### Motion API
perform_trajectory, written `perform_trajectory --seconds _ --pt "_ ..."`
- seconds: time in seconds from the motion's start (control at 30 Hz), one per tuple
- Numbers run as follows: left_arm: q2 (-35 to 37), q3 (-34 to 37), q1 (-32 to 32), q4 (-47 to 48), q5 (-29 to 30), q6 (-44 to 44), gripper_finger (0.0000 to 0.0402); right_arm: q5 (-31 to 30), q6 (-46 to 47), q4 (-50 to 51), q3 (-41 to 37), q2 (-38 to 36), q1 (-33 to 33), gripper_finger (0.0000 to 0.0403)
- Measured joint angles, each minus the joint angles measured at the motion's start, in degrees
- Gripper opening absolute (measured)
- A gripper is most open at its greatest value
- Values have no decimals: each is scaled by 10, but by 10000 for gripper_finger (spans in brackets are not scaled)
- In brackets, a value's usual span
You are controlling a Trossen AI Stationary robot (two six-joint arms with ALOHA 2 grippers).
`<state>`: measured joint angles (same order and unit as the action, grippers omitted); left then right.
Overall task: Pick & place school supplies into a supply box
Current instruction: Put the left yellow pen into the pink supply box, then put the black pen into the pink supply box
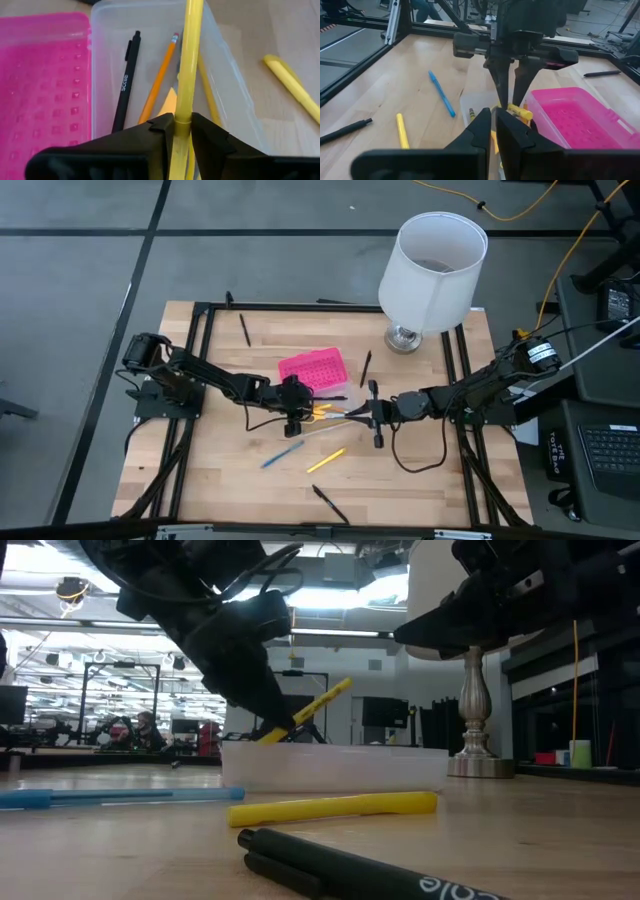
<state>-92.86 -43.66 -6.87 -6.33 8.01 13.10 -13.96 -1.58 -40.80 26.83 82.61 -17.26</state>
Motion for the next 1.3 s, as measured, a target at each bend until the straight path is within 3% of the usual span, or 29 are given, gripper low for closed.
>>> perform_trajectory --seconds 0.27,0.53,0.67,0.9,1.07,1.3 --pt "1 0 0 0 20 26 75 0 0 0 0 0 0 32" --pt "44 0 -2 6 -2 8 81 0 -2 0 0 0 0 32" --pt "109 0 -12 65 -7 -3 62 0 -2 0 0 0 0 32" --pt "223 7 -56 124 63 -54 6 0 -2 0 0 0 0 32" --pt "276 66 -102 81 104 -49 2 0 -1 -1 0 0 0 32" --pt "313 182 -158 -98 166 -72 3 0 30 -1 0 0 0 32"
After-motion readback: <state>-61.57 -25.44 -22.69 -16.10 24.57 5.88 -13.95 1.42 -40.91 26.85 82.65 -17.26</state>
